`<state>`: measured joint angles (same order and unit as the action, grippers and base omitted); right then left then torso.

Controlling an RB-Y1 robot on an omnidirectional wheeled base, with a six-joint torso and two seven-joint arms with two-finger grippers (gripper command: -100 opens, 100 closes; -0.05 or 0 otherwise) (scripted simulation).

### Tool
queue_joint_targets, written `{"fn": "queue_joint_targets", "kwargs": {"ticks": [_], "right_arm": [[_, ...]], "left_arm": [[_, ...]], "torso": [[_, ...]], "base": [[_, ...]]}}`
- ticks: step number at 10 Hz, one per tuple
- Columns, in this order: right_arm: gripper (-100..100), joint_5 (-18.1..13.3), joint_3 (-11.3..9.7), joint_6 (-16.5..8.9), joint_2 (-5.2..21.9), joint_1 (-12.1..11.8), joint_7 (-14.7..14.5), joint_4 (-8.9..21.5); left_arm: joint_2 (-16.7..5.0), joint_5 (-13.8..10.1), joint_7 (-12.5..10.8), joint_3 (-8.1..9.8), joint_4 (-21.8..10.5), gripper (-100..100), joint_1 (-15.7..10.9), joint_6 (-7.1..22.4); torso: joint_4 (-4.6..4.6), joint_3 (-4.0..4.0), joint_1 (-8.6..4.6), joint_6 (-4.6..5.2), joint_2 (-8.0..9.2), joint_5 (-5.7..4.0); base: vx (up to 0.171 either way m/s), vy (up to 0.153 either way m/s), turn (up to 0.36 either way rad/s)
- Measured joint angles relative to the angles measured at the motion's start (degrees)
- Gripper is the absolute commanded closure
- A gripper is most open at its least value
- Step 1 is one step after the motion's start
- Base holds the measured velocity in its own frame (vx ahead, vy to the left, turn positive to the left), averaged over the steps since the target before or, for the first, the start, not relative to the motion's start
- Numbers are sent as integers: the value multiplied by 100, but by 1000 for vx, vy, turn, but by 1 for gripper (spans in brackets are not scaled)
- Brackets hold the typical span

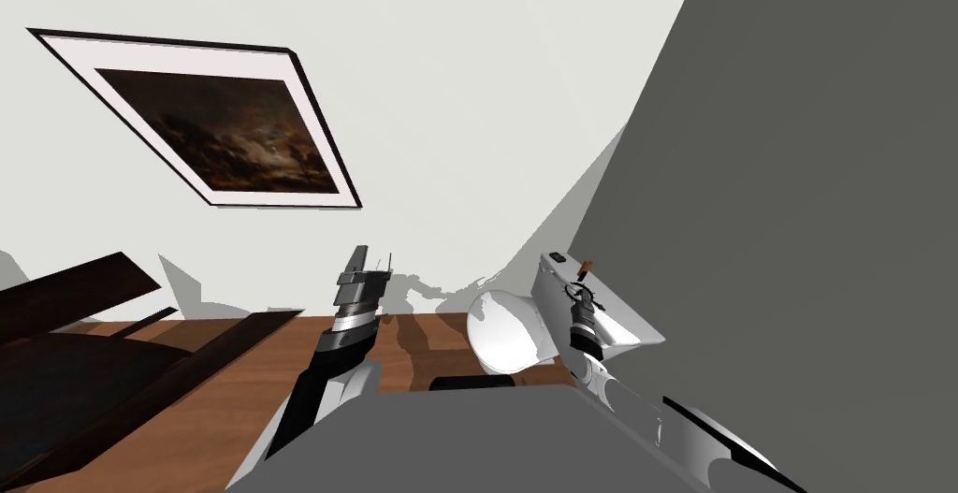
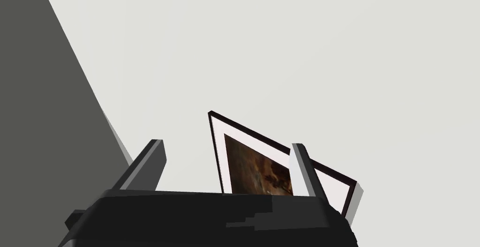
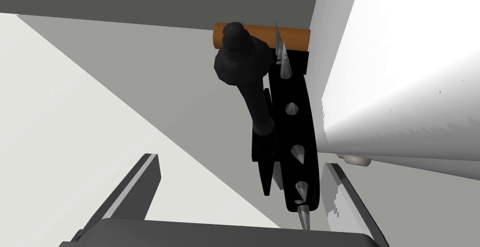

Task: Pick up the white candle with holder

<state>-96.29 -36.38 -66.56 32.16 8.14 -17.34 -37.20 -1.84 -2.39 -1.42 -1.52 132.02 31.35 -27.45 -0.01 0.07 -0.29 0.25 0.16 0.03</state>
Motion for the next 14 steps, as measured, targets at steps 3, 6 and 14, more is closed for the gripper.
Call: {"fn": "queue_joint_targets", "kwargs": {"ticks": [3,6,14], "right_arm": [[-100,0,0,0,0,0,0,0],[-100,-127,-120,97,56,16,-62,-297],[-100,-345,-316,152,21,126,86,-254]], "left_arm": [[0,0,0,0,0,0,0,0],[1,0,0,0,0,0,2,0],[0,0,0,0,0,0,0,0]], "torso": [[1,0,3,0,0,2],[-1,-5,28,15,-10,12],[3,6,0,10,8,7]], "base": [[0,0,-1],[53,76,-376],[2,6,-17]]}}
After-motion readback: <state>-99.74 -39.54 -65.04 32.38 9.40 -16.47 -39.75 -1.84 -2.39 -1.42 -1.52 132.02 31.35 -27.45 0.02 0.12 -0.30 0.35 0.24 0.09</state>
